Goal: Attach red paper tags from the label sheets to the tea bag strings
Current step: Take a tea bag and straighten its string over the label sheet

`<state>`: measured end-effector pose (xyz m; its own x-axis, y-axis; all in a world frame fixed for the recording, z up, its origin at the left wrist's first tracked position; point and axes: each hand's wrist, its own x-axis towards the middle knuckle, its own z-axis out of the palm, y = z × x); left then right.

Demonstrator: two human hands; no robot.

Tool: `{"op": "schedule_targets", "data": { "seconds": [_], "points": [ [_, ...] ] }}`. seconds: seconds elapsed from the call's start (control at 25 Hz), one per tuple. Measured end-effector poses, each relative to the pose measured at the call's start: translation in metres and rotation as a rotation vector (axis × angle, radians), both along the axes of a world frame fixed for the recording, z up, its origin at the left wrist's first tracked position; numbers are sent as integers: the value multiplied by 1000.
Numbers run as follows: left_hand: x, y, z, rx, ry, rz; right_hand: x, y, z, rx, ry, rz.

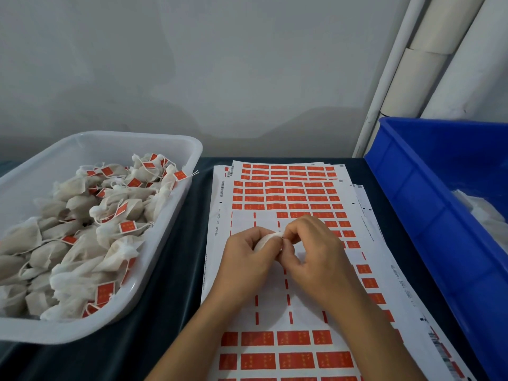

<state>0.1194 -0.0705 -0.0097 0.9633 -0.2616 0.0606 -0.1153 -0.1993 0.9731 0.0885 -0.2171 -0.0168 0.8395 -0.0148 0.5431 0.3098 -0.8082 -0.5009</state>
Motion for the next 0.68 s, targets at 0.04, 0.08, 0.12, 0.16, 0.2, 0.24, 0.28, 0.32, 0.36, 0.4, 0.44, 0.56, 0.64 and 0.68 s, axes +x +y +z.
{"op": "schedule_targets", "data": {
  "seconds": [0.04, 0.08, 0.12, 0.16, 0.2, 0.24, 0.28, 0.32, 0.36, 0.4, 0.44, 0.56, 0.64, 0.68],
  "points": [
    [-1, 0, 1, -9, 4, -10, -1, 1, 2, 53, 34, -2],
    [-1, 0, 1, -24, 12, -17, -2, 2, 2, 119, 70, -5],
    [-1, 1, 3, -47, 29, -23, -3, 3, 3, 187, 99, -5],
    [-2, 3, 4, -81, 54, -38, -4, 3, 3, 248, 115, -3],
    [-1, 5, 5, -116, 77, -64, -4, 3, 4, 291, 119, -3],
    [0, 7, 5, -140, 86, -94, -5, 2, 5, 311, 121, -14],
    [0, 8, 5, -145, 80, -119, -5, -1, 7, 303, 122, -45],
    [1, 8, 5, -137, 74, -136, -5, -5, 9, 273, 125, -93],
    [1, 7, 5, -124, 73, -143, -5, -10, 11, 236, 129, -142],
    [1, 6, 4, -113, 76, -147, -6, -13, 13, 206, 133, -179],
    [1, 5, 4, -102, 78, -154, -5, -15, 14, 188, 136, -204],
    [1, 7, 1, -97, 79, -176, -3, -11, 11, 209, 119, -234],
    [1, 9, 1, -56, 40, -190, -1, -7, 10, 306, 103, -198],
    [1, 9, 0, -32, 15, -201, 0, -7, 10, 352, 95, -175]
  ]
}}
